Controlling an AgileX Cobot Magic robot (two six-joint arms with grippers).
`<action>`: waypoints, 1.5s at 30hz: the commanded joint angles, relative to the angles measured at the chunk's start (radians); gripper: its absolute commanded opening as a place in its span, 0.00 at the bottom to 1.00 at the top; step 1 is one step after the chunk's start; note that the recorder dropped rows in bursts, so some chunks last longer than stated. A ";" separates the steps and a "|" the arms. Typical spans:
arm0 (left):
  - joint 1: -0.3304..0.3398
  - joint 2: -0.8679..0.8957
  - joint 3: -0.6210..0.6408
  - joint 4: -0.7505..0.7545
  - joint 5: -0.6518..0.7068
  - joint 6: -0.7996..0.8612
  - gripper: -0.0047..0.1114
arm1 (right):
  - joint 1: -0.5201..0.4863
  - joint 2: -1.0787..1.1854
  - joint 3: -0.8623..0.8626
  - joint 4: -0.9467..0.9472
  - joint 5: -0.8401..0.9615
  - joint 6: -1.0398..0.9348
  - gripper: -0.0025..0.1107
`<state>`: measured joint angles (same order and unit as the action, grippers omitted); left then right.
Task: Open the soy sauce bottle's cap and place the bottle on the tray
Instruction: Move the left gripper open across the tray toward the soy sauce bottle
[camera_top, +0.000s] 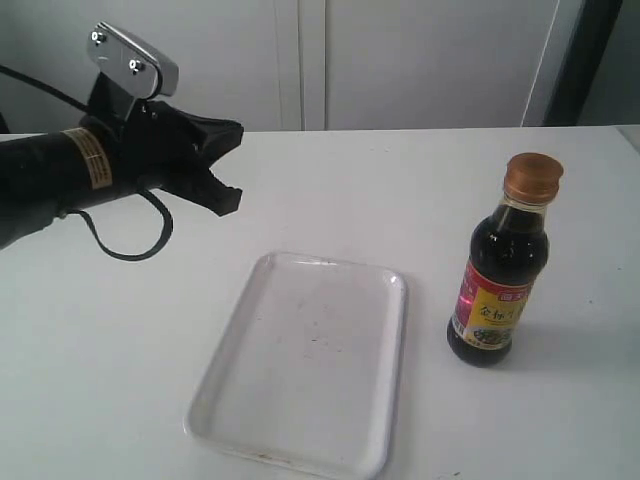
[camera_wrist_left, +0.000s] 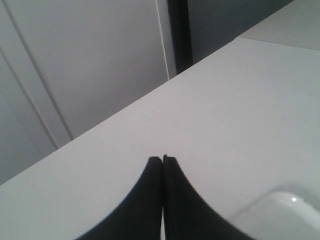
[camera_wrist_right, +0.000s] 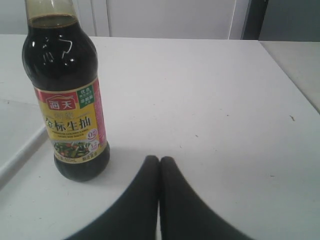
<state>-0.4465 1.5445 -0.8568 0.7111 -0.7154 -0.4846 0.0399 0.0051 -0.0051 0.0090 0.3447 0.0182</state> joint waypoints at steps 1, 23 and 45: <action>-0.007 0.031 -0.007 0.084 -0.122 -0.044 0.04 | -0.011 -0.005 0.005 -0.001 -0.003 0.005 0.02; -0.007 0.220 -0.004 0.342 -0.506 -0.096 0.04 | -0.011 -0.005 0.005 -0.001 -0.003 0.021 0.02; -0.126 0.250 -0.005 0.345 -0.506 -0.117 0.60 | -0.011 -0.005 0.005 -0.001 -0.003 0.023 0.02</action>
<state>-0.5566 1.7984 -0.8576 1.0869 -1.2097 -0.5965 0.0399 0.0051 -0.0051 0.0090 0.3447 0.0383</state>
